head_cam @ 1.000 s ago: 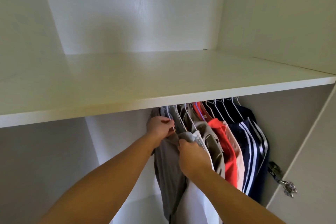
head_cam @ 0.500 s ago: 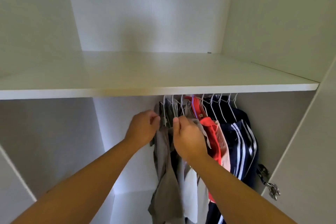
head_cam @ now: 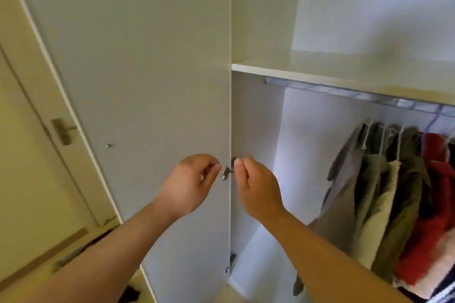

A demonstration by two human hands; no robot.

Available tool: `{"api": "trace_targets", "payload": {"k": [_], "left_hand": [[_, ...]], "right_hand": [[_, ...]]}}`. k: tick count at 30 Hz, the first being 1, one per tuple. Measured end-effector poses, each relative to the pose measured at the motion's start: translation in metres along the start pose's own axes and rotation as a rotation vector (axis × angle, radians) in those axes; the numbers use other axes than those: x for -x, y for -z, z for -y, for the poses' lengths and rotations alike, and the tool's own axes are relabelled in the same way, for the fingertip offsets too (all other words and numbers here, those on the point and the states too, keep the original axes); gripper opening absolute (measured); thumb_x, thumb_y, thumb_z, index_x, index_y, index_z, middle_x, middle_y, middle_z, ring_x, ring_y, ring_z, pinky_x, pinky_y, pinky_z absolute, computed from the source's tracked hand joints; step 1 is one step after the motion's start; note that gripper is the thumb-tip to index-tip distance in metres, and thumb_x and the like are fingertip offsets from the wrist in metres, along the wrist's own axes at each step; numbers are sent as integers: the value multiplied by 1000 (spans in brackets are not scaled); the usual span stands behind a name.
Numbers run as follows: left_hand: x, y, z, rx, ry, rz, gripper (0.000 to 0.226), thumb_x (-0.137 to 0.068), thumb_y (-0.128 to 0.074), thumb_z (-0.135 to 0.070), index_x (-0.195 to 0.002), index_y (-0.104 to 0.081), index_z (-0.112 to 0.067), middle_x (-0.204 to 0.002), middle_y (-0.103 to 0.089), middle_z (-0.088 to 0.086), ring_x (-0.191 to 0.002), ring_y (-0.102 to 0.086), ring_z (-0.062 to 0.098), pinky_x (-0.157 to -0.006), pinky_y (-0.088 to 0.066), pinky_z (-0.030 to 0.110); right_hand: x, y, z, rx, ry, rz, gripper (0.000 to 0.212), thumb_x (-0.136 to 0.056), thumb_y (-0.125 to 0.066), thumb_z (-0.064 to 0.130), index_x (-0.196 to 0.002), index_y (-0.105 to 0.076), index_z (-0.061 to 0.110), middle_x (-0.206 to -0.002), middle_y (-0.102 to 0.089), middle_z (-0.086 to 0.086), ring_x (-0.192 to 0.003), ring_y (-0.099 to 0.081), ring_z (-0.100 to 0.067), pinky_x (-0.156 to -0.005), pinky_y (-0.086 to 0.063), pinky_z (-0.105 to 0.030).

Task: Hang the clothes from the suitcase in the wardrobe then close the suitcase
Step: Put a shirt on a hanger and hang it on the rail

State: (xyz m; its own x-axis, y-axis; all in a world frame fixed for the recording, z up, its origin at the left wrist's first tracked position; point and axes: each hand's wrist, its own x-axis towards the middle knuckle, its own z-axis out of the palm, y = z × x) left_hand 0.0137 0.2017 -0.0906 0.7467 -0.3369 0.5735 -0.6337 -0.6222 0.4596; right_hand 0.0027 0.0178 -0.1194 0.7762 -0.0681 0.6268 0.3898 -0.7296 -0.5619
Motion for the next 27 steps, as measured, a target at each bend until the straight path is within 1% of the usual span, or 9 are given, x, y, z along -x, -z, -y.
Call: {"api": "trace_targets", "payload": {"k": [3,5,7,10,13,17,21,24,27], "left_hand": [[64,79,29,-123,117,-121,19,-102,-53,-32,-94,-66,-20,-82,-63,-11,-76,-59,11,-69,-52,36],[108,128,46,-193,192,-197,17,-101,-54,-28,-93,-65,-19,-81,-63,-11,-74,-58,13,-66,-50,37],[138,159,59,-242,249,-251,14,-101,-56,-23,-92,-65,-18,-81,-63,-10,-73,-57,12,-64,-50,35],[185,200,86,-299,388,-316,11,-98,-60,-15,-91,-66,-21,-81,-64,-11,-72,-57,8,-61,-48,29],[235,241,123,-364,518,-368,10,-95,-61,-12,-90,-66,-20,-78,-62,-13,-68,-56,7,-57,-45,25],[299,284,195,-421,701,-366,12,-100,-59,-24,-92,-68,-21,-76,-61,-13,-66,-56,7,-58,-45,27],[366,316,306,-397,979,-277,16,-101,-55,-29,-94,-66,-22,-80,-63,-9,-71,-59,15,-59,-43,27],[412,313,368,-333,1204,-172,21,-102,-50,-29,-97,-67,-18,-85,-69,1,-78,-63,26,-65,-51,33],[474,292,415,-275,1420,-79,26,-103,-44,-30,-99,-66,-17,-87,-69,3,-75,-63,25,-65,-54,35]], "right_hand": [[11,-59,74,-106,196,26,35,-104,-39,37,-73,-31,23,-61,-34,9,-56,-34,-19,-49,-31,-34],[27,-98,130,-167,362,88,33,-102,-42,34,-73,-39,21,-62,-38,7,-56,-38,-21,-50,-28,-29],[44,-126,171,-210,500,172,31,-103,-43,33,-75,-46,19,-62,-47,3,-56,-44,-22,-48,-30,-28],[71,-171,232,-298,636,307,36,-104,-40,33,-78,-54,14,-63,-51,1,-55,-46,-21,-45,-36,-32],[90,-225,283,-353,614,394,39,-105,-35,37,-80,-55,15,-63,-53,3,-55,-47,-20,-44,-39,-35],[99,-308,326,-322,539,541,35,-106,-30,40,-79,-43,22,-60,-42,11,-54,-44,-17,-47,-41,-37],[113,-414,350,-184,477,744,36,-108,-27,42,-82,-42,23,-67,-47,8,-61,-51,-19,-55,-45,-39],[128,-468,355,-61,476,896,34,-108,-27,40,-82,-39,23,-74,-49,6,-66,-50,-21,-56,-38,-36],[158,-523,363,1,500,1038,30,-108,-29,37,-87,-43,21,-81,-51,4,-71,-51,-22,-60,-42,-38]]}}
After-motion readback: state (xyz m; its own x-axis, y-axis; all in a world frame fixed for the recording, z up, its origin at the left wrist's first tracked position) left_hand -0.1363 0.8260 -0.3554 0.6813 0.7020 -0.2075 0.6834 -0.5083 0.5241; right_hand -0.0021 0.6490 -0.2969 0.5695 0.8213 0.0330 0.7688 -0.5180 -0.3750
